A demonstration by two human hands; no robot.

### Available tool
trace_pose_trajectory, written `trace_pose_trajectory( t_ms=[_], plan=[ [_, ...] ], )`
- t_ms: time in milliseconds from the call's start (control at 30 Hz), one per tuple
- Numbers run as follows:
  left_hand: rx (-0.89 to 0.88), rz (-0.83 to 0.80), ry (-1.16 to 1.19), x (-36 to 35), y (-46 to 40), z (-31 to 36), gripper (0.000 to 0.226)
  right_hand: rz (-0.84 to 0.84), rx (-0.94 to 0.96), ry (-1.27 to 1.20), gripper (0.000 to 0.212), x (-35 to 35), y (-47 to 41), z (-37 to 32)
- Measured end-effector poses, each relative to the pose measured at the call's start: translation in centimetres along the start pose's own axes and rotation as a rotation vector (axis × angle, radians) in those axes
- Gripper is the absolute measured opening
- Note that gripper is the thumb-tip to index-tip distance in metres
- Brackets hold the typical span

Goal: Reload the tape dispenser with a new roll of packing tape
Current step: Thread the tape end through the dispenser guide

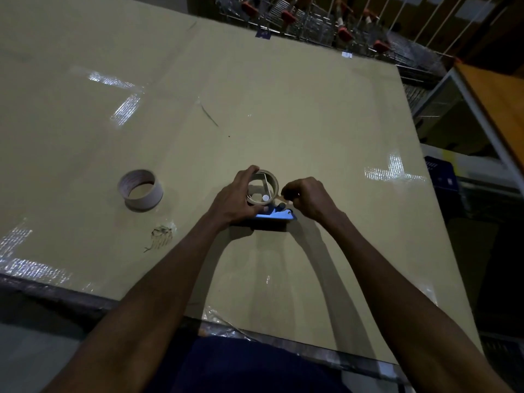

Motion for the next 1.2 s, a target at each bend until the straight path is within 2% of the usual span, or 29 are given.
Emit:
trace_pose_trajectory(
  t_ms=[167,333,633,767,900,967,1067,1200],
  plan=[
    [0.02,0.011,-0.03,-0.4,-0.3,0.6,0.097,-0.044,-0.055,0.098,0.027,0.7,-1.3,-1.1],
    [0.06,0.012,-0.02,0.1,-0.2,-0.2,0.095,-0.004,-0.008,0.166,0.028,1.6,-0.6,-0.6],
    [0.038,-0.041,0.048,0.0,0.2,0.4,0.094,0.096,-0.076,0.107,0.032,3.7,-0.5,2.2],
    [0.016,-0.087,0.024,-0.3,0.3,0.3,0.096,0.149,-0.179,0.036,0.035,5.1,-0.3,4.7],
    [0.092,-0.1,0.051,-0.5,-0.2,-0.7,0.095,0.024,-0.195,0.035,0.033,3.3,-0.6,5.1],
    [0.116,-0.163,0.085,-1.1,-0.6,-1.2,0.099,0.009,-0.183,0.03,0.028,2.4,-0.6,4.9],
    [0.139,-0.276,0.131,-2.2,-1.4,-2.2,0.109,-0.009,-0.2,-0.084,0.017,1.2,-0.4,5.2],
    [0.168,-0.363,0.129,-2.1,-1.4,-1.8,0.099,-0.225,-0.358,-0.542,0.031,-1.0,1.0,5.7]
  ],
)
Point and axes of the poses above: each hand's wrist, its own y-axis away from the middle knuckle, its own x-axis out of the back of the hand, z = x × y, the point moved 10 cm from there along -y, towards the middle knuckle
